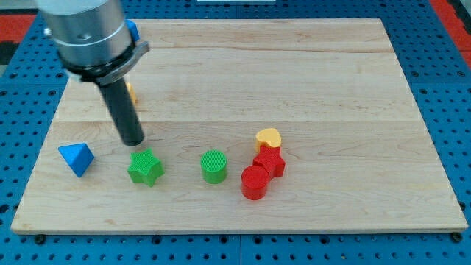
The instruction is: Place the green circle diagonally to the yellow heart
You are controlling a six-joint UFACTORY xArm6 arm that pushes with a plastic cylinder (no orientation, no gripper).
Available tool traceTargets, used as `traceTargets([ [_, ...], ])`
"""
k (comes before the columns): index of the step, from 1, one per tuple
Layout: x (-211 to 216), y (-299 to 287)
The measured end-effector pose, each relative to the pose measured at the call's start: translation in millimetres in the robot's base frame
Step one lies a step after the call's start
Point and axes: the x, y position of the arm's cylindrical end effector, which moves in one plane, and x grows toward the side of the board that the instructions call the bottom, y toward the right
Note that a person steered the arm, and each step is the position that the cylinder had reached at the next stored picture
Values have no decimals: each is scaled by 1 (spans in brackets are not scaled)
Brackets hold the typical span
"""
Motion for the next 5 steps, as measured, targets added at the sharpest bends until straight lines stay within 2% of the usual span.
traceTargets([
  [1,26,-12],
  [3,79,25],
  [4,79,70],
  [5,78,89],
])
